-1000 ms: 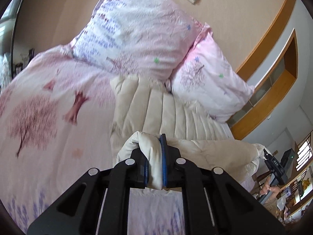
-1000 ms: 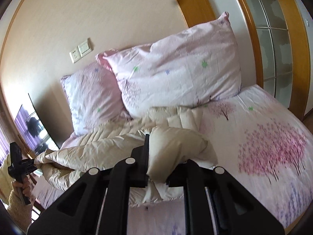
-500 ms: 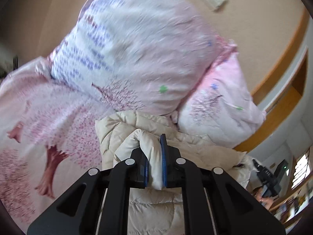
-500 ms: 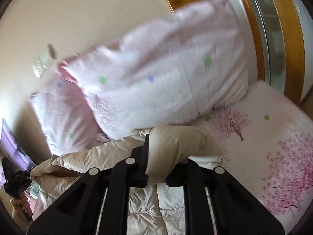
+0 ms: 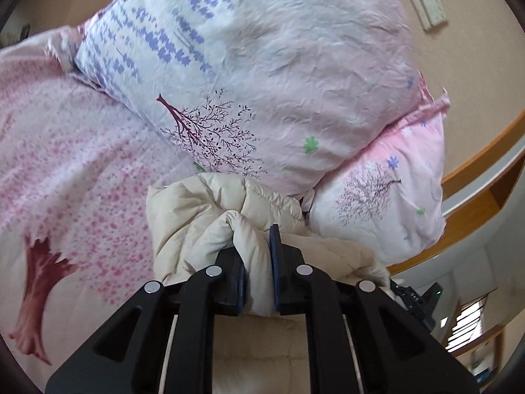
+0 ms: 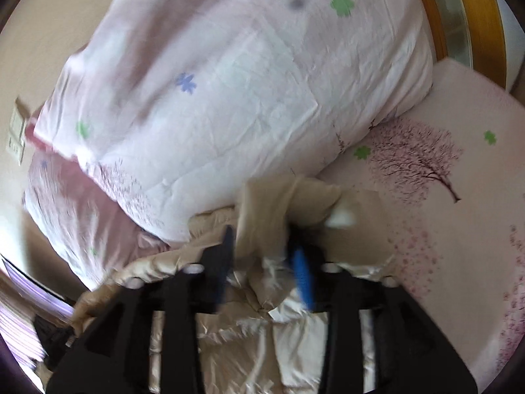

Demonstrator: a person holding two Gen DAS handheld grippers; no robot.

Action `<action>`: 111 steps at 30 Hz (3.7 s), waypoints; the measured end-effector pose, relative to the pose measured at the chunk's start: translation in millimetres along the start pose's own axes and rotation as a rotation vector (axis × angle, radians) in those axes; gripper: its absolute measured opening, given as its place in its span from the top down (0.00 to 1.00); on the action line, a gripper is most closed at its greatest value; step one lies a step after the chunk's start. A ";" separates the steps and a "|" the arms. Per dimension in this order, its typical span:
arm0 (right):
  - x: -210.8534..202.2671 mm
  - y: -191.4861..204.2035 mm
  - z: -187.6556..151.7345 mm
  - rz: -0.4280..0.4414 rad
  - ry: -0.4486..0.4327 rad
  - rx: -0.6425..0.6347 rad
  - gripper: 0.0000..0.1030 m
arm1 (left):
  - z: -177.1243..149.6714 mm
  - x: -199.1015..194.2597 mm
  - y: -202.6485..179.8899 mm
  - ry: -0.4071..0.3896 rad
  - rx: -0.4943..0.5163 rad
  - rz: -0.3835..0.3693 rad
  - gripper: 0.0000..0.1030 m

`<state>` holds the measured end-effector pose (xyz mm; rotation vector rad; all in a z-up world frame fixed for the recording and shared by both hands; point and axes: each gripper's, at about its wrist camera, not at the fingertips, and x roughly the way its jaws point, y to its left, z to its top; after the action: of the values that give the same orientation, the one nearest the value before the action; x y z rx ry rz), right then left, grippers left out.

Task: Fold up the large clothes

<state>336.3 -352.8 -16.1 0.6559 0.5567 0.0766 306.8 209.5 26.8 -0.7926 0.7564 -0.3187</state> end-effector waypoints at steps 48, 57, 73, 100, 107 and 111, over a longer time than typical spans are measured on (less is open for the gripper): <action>2.2 39.1 -41.0 -0.068 0.087 -0.348 0.78 | -32.3 22.0 -74.4 -0.090 0.369 0.277 0.39; 72.3 35.6 -27.5 -0.296 0.186 -0.290 0.78 | -19.3 79.2 -55.7 -0.005 0.291 0.386 0.40; -15.6 -19.6 -35.9 -0.193 0.112 -0.195 0.69 | -30.8 38.1 -49.5 -0.034 0.268 0.371 0.32; -72.3 -116.1 -47.0 -0.079 0.178 0.037 0.26 | -49.7 -40.1 12.9 0.071 0.060 0.170 0.31; -55.9 -134.3 -58.1 -0.028 0.320 0.111 0.25 | -62.8 -25.1 20.6 0.155 -0.005 0.139 0.31; -44.3 -134.2 -65.2 -0.030 0.374 0.103 0.24 | -71.0 -19.1 21.6 0.175 -0.010 0.139 0.31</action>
<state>251.0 -433.7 -118.2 0.7387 0.9352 0.1447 242.3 196.9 -12.6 -0.7238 0.9731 -0.2618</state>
